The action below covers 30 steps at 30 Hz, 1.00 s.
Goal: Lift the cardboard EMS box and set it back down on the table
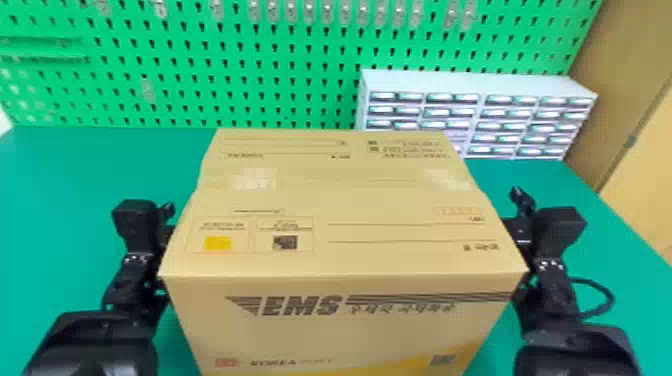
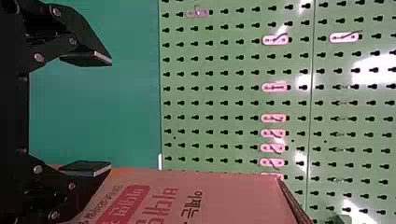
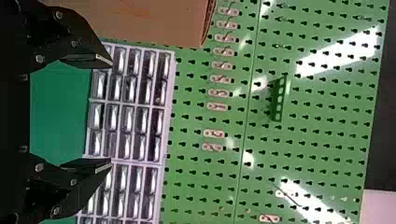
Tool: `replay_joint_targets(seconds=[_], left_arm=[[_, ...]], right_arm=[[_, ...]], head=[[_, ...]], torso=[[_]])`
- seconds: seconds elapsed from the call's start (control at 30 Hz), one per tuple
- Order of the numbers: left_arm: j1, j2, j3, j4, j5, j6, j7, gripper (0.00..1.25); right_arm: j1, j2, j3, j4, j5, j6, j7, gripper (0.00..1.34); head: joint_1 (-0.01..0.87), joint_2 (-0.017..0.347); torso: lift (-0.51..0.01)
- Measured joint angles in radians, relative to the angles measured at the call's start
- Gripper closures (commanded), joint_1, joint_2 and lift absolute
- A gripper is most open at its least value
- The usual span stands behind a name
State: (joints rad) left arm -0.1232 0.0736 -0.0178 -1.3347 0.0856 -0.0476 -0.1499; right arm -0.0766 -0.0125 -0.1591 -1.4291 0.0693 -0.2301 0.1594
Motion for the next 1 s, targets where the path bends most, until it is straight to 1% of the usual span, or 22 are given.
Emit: replay_joint_targets(seconds=[0.57,1.0], left_arm=[[-0.009,0.0,-0.031,-0.009,0.0,-0.003,0.0,0.46],[-0.02,0.0,-0.033,-0.023,0.002,-0.003,0.0,0.46]], right_arm=[[-0.002,-0.004,0.032,0.008,-0.005,0.001,0.0,0.51],[-0.01,-0.006,0.032,0.009,-0.008,0.004,0.0,0.51]], head=[[0.678,-0.014],[0.678,-0.014]], torso=[[-0.091],[-0.091]])
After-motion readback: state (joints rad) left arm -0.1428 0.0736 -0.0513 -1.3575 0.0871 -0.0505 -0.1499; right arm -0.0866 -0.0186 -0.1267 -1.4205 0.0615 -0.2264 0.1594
